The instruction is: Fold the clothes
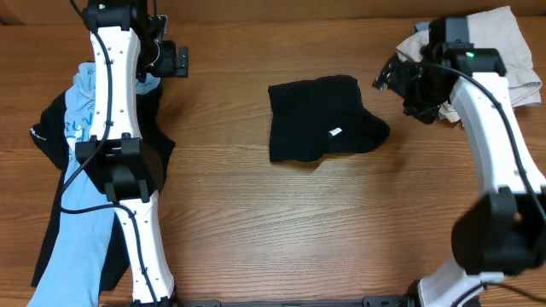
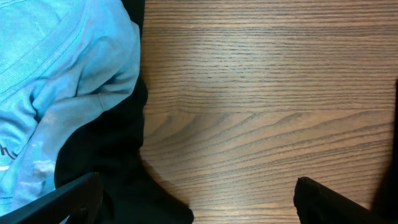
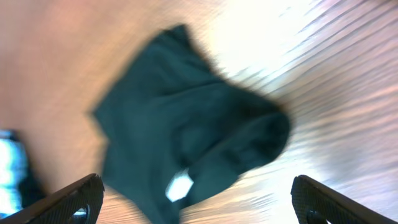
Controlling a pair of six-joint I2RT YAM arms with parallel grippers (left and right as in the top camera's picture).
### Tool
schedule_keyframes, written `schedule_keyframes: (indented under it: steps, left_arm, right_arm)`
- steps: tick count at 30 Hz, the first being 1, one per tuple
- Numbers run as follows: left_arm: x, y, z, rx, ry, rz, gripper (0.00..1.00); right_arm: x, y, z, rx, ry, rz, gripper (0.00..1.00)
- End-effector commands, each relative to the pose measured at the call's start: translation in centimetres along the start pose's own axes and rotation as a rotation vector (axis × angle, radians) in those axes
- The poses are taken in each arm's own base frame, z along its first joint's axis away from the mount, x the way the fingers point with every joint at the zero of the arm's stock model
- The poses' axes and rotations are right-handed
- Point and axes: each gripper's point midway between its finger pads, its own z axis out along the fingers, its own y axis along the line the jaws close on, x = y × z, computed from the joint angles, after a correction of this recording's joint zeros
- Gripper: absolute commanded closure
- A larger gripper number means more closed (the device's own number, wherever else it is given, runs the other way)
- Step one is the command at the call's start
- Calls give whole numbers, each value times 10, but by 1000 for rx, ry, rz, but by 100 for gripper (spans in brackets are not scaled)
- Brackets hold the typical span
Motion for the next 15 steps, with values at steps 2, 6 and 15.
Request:
schedule_keyframes:
  steps: [2,6,15]
  left_arm:
    - [1,2,1,3,7,-15,0]
    - [1,3,1,3,6,-16,0]
    - [1,3,1,2,3,-16,0]
  right_arm:
    - [25,27,1,-44,43,168,0]
    - [58,25,30,-2,110,197,0]
    - [100,5,91,80,83,382,1]
